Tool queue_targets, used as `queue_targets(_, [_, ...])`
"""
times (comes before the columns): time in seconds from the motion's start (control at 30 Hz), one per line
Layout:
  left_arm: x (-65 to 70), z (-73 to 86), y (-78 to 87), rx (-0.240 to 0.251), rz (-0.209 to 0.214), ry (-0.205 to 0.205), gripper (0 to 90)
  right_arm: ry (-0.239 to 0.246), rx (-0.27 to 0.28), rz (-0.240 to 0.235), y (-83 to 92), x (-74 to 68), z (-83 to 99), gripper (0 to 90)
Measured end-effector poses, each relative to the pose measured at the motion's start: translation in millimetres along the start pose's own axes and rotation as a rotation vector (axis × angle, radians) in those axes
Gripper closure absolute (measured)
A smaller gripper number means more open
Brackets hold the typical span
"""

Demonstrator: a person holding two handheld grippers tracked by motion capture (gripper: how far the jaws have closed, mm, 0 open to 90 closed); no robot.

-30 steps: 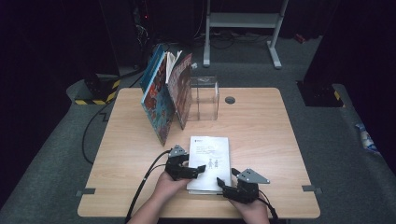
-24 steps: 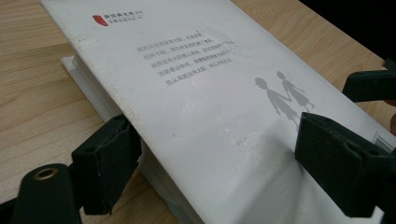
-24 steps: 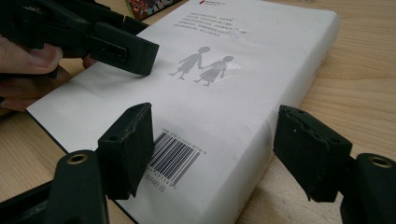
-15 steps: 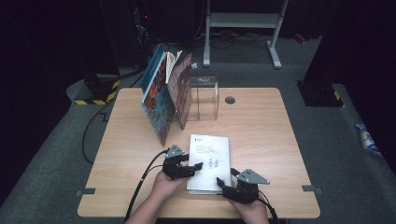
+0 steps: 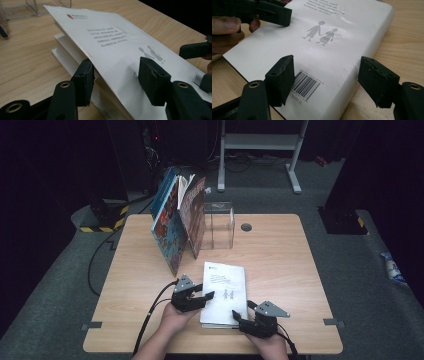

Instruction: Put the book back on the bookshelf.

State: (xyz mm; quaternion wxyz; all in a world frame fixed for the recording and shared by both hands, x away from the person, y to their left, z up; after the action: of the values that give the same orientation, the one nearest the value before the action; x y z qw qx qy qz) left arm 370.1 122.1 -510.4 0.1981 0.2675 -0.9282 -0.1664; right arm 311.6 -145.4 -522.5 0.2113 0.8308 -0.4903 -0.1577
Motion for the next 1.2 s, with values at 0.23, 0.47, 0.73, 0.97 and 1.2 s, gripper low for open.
queue_targets(0.23, [6.5,-1.0,3.5,0.018,-0.014,-0.052,47.7,0.000,0.002,-0.008,1.6,1.2,-0.4,28.6])
queue_targets(0.47, [10.8,-0.1,5.8,0.028,-0.031,-0.092,47.9,-0.006,0.006,-0.011,2.4,0.8,-0.7,28.7])
queue_targets(0.73, [13.4,-0.4,7.5,0.042,-0.025,-0.126,48.2,-0.007,0.008,-0.008,2.4,2.3,-1.5,28.9])
queue_targets(0.97, [18.1,-1.5,10.1,0.054,-0.029,-0.175,48.3,-0.042,-0.009,-0.015,-2.0,10.1,-5.8,28.6])
queue_targets(1.2, [21.6,-2.1,12.9,0.079,-0.031,-0.220,48.5,-0.091,-0.048,-0.047,-13.3,21.6,-14.4,26.1])
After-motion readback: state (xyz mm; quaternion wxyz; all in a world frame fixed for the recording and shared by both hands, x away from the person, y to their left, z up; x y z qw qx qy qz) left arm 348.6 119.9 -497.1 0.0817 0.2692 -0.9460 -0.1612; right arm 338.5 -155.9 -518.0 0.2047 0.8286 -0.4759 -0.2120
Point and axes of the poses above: each handheld gripper's, and its own axes: y roughly backward along the jaws, z roughly out of its underside, x roughly to its right, the point moved 1 cm from there along -y, roughly forward along the jaws, and after that the axes turned 11 degrees about z, right-handed, at the moved point
